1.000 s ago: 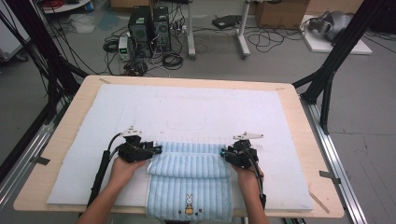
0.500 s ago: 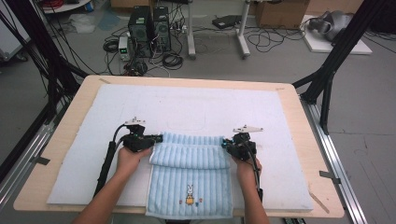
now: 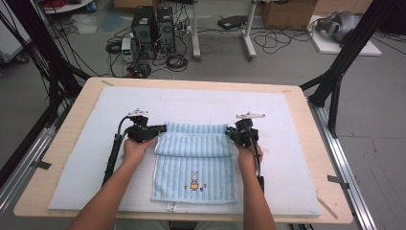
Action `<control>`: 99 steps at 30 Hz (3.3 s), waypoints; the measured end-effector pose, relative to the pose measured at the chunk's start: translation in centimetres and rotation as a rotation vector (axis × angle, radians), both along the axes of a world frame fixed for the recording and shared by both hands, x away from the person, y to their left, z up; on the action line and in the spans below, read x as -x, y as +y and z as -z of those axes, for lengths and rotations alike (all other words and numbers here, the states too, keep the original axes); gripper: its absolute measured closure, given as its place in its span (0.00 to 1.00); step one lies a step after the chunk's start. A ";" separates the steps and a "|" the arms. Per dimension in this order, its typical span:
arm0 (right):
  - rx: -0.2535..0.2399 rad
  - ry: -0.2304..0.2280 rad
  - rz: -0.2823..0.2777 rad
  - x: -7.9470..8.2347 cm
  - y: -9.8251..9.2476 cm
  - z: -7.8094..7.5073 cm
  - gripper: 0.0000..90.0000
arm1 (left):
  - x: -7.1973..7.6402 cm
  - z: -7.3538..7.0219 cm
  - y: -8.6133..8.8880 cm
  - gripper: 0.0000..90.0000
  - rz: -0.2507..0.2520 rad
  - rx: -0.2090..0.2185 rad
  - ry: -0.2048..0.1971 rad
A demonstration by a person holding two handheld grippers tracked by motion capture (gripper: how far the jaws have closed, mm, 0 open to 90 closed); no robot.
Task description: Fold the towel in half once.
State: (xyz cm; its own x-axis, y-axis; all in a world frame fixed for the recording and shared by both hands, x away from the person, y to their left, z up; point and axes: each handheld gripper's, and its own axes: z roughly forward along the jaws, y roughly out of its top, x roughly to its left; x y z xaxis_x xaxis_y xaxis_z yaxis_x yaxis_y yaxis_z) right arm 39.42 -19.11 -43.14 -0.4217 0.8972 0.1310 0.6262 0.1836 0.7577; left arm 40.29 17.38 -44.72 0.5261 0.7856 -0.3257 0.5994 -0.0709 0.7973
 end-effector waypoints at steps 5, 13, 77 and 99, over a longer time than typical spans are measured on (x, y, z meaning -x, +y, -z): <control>-0.028 0.029 0.016 0.0 -0.2 0.1 0.69 | 0.2 -0.4 0.5 0.66 0.005 0.010 -0.026; -0.051 -0.020 0.002 1.8 -1.1 -1.1 0.55 | 1.2 -1.1 1.5 0.63 0.062 0.029 -0.079; -0.019 0.051 -0.137 2.6 -0.2 0.3 0.61 | 3.6 -1.3 0.4 0.94 0.118 -0.021 -0.091; 0.035 -0.027 -0.141 1.9 1.1 0.2 0.58 | 4.1 -0.8 0.5 0.79 0.079 -0.035 -0.119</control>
